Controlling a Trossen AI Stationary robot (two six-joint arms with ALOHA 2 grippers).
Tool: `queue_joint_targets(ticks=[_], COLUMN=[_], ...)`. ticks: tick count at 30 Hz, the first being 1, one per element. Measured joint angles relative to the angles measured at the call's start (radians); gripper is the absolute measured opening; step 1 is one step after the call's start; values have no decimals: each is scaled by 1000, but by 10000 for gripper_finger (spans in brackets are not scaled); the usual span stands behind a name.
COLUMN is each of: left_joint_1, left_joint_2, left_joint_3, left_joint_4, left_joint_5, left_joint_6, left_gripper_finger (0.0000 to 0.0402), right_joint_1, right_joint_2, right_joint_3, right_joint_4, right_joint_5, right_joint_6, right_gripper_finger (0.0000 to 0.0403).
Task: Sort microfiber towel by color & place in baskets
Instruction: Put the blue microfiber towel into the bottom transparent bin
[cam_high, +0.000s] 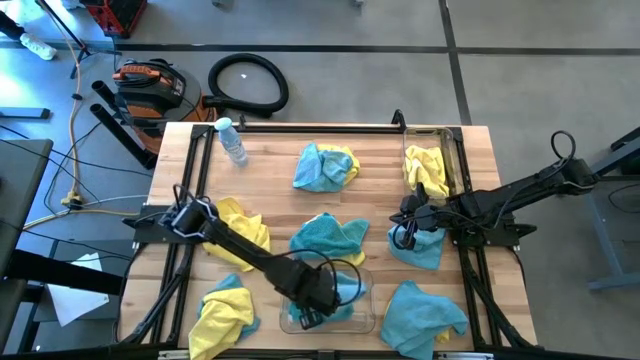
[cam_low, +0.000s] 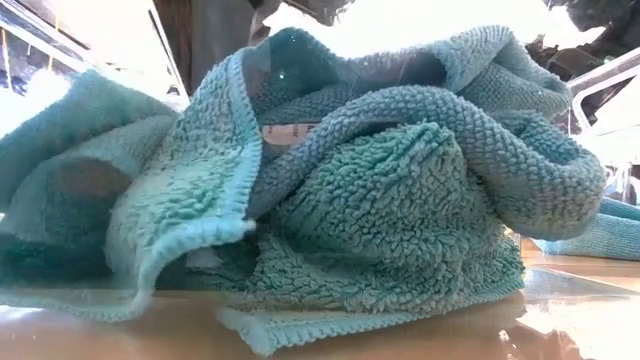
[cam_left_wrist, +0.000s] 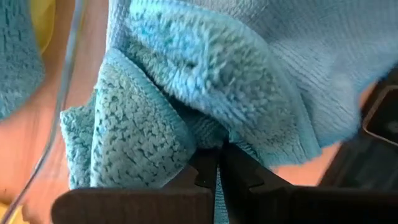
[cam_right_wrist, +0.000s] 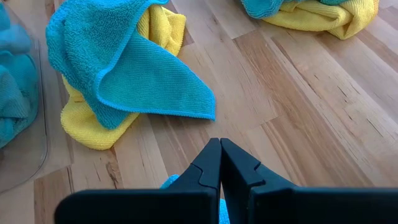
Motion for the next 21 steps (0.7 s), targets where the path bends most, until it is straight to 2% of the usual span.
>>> queue_joint_targets(ticks=[9,19,21], left_joint_1=[-40,-52,-43], left_joint_2=[20,23,23], left_joint_3=[0,0,0], left_joint_4=[19,7,-7], left_joint_5=[-120,-122,-92], left_joint_6=[7,-17,-17], left_gripper_finger=[12,103,115], right_joint_1=[0,0,0], right_joint_2=[0,0,0], right_joint_3=[0,0,0], right_joint_4=[0,0,0], right_joint_5=[0,0,0], right_joint_6=[0,0,0], right_gripper_finger=[0,0,0])
